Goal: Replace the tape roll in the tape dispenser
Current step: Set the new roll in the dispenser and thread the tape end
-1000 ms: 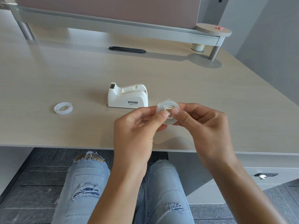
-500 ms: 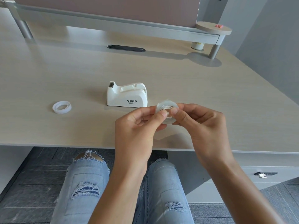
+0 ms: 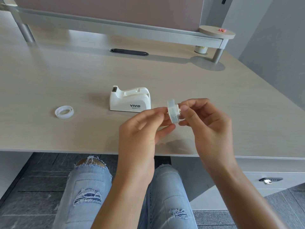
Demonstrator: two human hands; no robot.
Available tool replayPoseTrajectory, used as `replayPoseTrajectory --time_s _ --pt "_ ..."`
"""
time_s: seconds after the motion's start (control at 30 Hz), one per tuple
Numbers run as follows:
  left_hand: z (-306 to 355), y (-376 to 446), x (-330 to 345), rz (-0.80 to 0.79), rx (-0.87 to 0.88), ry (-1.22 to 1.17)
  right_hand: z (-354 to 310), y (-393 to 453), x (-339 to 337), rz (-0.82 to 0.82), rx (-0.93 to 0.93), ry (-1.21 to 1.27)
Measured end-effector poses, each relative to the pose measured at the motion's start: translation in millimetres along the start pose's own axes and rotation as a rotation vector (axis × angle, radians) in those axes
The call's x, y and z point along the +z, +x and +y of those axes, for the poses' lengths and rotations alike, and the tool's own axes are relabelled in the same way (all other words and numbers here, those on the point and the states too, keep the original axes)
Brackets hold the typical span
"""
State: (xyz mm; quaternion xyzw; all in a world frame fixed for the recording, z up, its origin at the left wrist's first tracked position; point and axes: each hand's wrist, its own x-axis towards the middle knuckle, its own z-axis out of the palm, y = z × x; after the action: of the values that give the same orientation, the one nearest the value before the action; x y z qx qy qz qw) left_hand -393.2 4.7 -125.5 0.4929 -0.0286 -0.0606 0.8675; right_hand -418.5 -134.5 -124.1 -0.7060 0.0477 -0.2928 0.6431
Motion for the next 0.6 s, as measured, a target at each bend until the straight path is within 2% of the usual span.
replayPoseTrajectory --time_s 0.23,0.37,0.5,0.6 --pt "-0.5 0.2 2.9 0.077 0.092 0.043 -11.3 -9.5 3.1 -0.171 0.053 0.069" --pt "-3.2 3.0 0.5 0.109 0.113 0.101 -11.0 -8.6 0.1 -0.186 0.089 0.091" --pt "0.0 2.2 -3.8 -0.029 0.006 0.061 -8.7 -5.8 -3.7 -0.223 0.076 0.022" --pt "2.9 1.2 -7.8 -0.083 0.008 0.062 -9.5 -5.1 -6.0 -0.236 0.098 0.046"
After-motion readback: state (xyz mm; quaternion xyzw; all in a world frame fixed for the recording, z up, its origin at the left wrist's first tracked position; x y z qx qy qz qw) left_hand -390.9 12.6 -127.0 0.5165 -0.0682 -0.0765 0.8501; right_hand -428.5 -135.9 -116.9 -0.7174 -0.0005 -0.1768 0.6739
